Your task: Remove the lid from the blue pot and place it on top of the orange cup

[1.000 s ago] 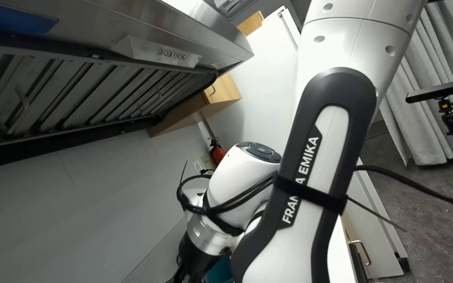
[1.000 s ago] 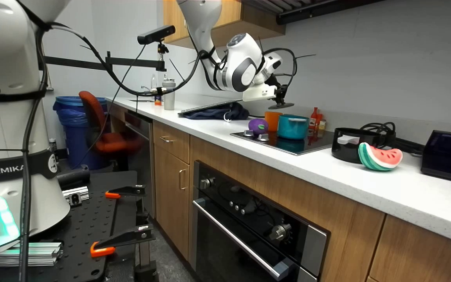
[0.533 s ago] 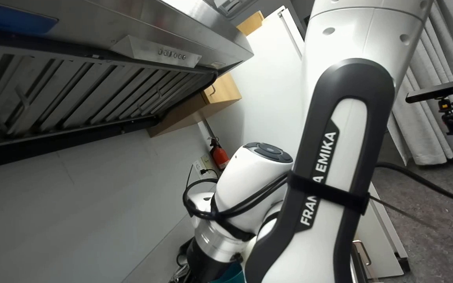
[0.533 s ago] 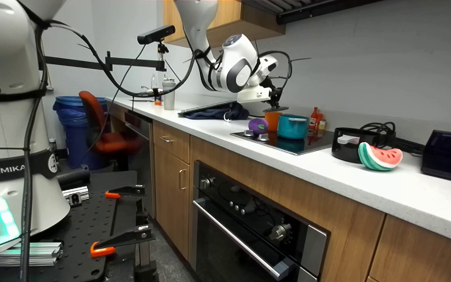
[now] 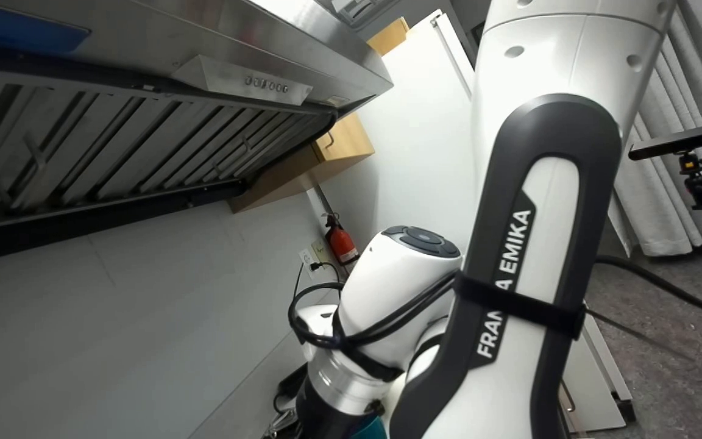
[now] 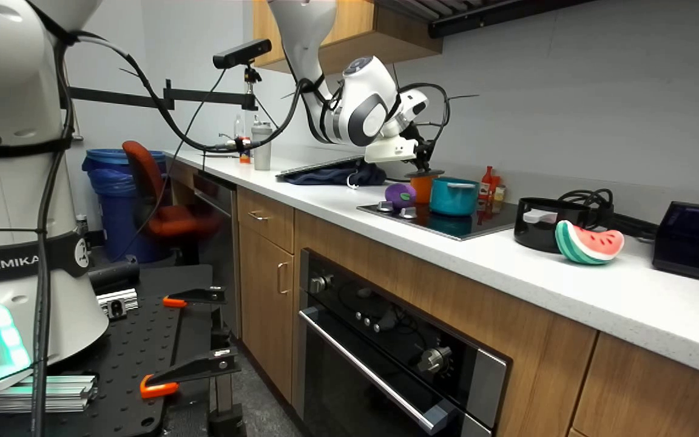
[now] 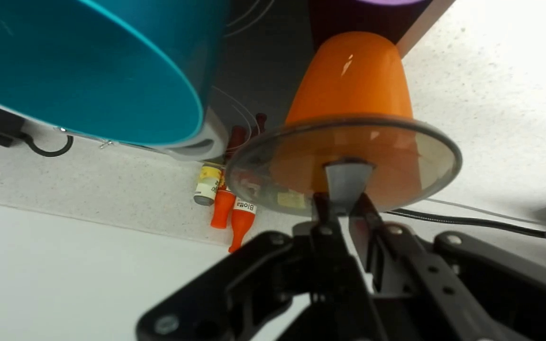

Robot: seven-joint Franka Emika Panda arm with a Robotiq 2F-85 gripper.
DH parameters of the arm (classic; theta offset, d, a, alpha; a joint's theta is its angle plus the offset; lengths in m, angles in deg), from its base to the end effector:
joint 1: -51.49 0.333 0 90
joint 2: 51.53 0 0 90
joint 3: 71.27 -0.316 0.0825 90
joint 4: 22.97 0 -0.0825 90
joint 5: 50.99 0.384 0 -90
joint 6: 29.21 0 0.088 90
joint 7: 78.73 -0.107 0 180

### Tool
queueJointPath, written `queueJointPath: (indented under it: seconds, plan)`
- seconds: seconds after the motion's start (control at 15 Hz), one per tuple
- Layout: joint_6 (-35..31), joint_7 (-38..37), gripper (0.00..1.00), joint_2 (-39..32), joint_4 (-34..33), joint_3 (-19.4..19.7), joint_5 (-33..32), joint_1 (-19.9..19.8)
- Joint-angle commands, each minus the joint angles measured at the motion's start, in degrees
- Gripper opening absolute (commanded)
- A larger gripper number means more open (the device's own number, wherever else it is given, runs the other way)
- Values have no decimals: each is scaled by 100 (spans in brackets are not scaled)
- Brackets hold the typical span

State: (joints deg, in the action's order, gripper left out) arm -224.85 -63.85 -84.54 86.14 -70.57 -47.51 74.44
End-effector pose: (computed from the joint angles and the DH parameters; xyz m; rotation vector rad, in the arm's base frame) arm 0.6319 0.2523 0.3077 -2.6317 -0.7948 -1.3824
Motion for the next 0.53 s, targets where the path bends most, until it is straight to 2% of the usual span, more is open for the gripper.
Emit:
queueJointPath:
  seconds: [0.0,0.2,0.33,0.47]
  plan:
    - [204,62,3,43,-73,0,-67,-1]
    - [246,59,3,22,-129,16,-51,27]
    - [341,51,41,18,-148,33,-31,50]
    - [477,61,54,9,-166,36,-43,56]
